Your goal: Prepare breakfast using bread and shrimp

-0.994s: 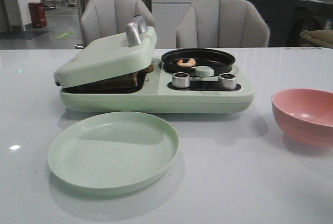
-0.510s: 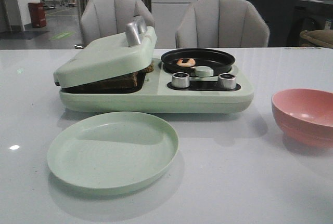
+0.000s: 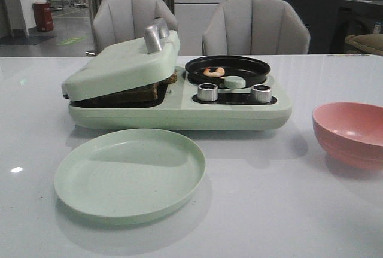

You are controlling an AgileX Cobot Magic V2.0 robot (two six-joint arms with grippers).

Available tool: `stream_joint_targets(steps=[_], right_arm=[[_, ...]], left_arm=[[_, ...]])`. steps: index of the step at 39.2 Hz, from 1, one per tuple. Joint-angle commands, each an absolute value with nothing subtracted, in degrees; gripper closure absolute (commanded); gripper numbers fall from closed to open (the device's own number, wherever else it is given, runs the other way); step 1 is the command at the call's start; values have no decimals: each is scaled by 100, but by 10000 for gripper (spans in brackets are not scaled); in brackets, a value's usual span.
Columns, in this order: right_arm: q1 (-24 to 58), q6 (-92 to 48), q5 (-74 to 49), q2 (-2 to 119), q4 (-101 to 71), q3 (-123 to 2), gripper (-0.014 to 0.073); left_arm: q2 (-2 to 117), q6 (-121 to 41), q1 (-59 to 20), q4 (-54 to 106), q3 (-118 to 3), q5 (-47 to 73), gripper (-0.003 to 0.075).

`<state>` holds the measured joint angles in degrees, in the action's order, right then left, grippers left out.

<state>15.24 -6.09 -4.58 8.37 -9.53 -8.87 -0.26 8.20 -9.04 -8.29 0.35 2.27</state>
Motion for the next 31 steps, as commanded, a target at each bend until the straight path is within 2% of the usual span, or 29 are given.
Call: stream_joint_targets(steps=[1,31], right_arm=[[1529,-672,36,876,-972,-1045,459],[1439,-707,61,867,-735,-903,459]], left_arm=[[-125,889,-938,-822,147,-245,606],[-125,889,-938,-822,147,-245,606]])
